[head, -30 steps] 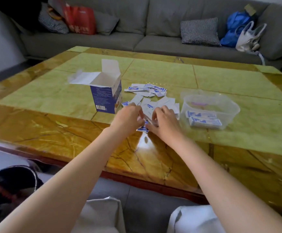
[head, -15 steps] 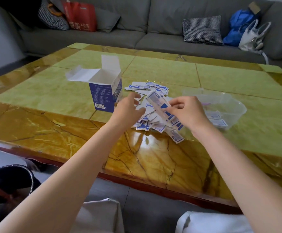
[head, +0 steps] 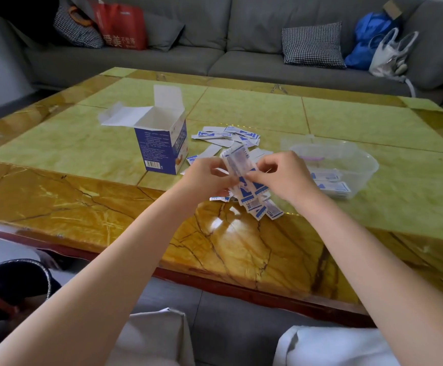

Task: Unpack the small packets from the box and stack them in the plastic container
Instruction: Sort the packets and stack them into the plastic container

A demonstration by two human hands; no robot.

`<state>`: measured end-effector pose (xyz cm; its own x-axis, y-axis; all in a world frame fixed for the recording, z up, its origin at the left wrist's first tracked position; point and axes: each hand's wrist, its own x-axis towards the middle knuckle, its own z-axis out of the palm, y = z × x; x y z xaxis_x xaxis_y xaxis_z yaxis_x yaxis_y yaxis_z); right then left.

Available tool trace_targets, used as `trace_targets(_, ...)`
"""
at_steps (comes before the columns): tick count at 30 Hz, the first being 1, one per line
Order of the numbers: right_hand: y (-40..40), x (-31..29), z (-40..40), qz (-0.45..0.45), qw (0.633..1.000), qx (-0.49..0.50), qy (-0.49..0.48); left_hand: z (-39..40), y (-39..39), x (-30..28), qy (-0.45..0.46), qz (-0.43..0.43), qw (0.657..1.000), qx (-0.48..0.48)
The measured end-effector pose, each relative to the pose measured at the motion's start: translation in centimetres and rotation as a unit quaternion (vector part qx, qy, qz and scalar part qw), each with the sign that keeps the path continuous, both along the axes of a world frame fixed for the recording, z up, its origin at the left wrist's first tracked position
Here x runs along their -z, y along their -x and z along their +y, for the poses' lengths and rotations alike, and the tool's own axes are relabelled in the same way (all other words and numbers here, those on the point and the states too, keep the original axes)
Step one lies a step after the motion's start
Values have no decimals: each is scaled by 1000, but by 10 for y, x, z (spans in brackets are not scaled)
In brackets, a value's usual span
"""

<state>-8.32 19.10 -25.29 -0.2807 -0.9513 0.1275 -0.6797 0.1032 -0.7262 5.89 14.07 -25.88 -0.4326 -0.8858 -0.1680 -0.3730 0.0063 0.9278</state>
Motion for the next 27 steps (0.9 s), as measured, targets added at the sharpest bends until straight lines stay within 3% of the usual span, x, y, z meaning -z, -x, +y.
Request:
trace_targets(3, 5, -1, 0, -18, 999, 36, 16, -4, -5, -1, -37, 9, 999, -6)
trace_targets(8, 10, -5, 2, -220, 975, -6, -21, -8, -10, 0, -55, 2, 998, -25)
trace_targets(11, 5, -4, 4, -191, 978, -43, -73, -6, -8, 0, -22, -50, 998, -4)
trace_targets(15, -1, -5, 2, -201, 977, -59, -43, -3, -1, -1, 38, -118, 991, 53)
trace_targets(20, 0, -4, 2, -212, 974, -79, -36, -2, 0, -2, 35, -107, 990, 81)
trace_targets(27, 4, -5, 2, -39, 998, -47, 19, 1, -1, -4, 26, -93, 990, 105)
